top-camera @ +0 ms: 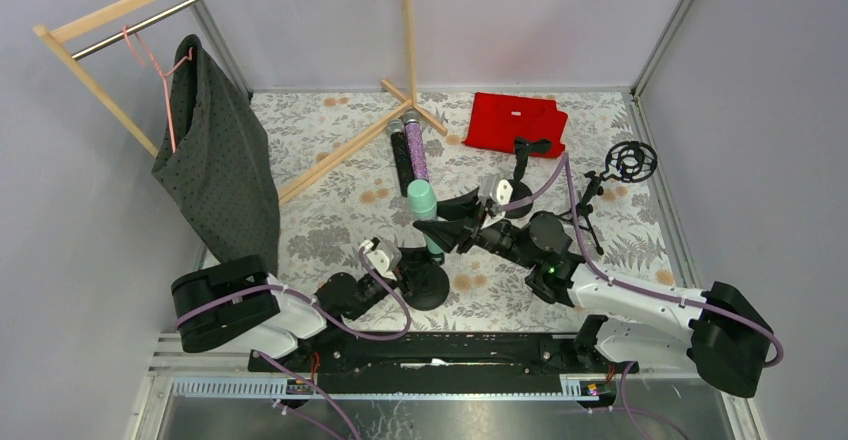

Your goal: Attach the microphones to the stand

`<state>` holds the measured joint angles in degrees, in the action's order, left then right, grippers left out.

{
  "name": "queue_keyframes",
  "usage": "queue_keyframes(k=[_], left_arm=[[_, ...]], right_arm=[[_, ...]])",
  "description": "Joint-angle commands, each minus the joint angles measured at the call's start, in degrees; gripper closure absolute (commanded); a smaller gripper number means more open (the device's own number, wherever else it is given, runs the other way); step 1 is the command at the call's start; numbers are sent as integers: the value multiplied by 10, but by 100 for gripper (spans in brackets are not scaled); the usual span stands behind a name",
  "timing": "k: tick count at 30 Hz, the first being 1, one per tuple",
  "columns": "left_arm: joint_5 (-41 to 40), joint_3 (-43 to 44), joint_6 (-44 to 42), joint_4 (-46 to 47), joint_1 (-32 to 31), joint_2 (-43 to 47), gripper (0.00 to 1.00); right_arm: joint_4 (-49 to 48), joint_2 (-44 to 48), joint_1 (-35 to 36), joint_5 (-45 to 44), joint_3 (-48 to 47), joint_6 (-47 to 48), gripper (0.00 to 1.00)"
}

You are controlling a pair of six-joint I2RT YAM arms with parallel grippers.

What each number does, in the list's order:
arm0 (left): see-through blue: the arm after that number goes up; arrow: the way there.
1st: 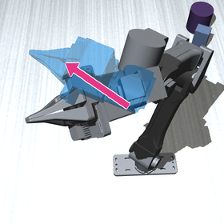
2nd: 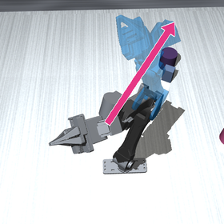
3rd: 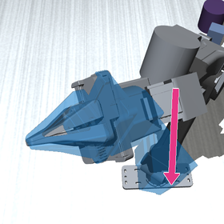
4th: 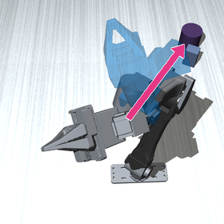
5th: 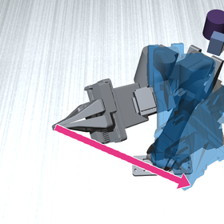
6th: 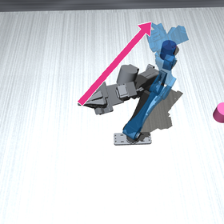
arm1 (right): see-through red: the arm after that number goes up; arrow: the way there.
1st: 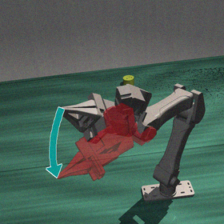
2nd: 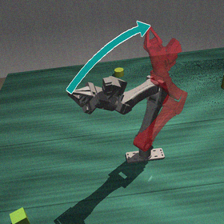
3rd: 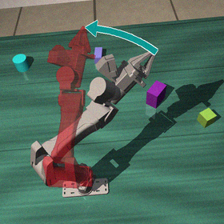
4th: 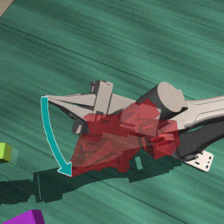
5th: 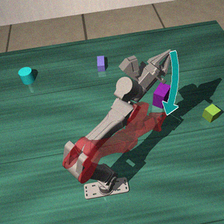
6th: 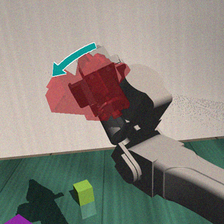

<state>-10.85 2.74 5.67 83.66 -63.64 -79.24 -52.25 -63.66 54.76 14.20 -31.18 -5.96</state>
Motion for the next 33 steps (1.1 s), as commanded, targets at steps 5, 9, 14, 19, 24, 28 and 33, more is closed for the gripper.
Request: queue_keyframes(k=[5,9,14,19,24,28,33], left_arm=[[-9,-10,11,-17,3,-7,100],[-5,-9,11,-16,3,-10,100],[-3,-8,11,-16,2,-11,100],[-5,-8,11,-17,2,-11,100],[-7,-9,11,-17,2,-12,100],[-7,-8,11,-17,3,-13,100],[-8,-8,11,-16,3,-13,100]], right_arm=[[113,12,29,-13,98,-24,100],[119,25,30,-21,111,-25,100],[137,18,32,-18,111,-26,100],[142,5,35,-16,111,-25,100],[142,-1,38,-17,118,-25,100],[140,-2,40,-19,125,-27,100],[138,-2,43,-24,135,-30,100]])
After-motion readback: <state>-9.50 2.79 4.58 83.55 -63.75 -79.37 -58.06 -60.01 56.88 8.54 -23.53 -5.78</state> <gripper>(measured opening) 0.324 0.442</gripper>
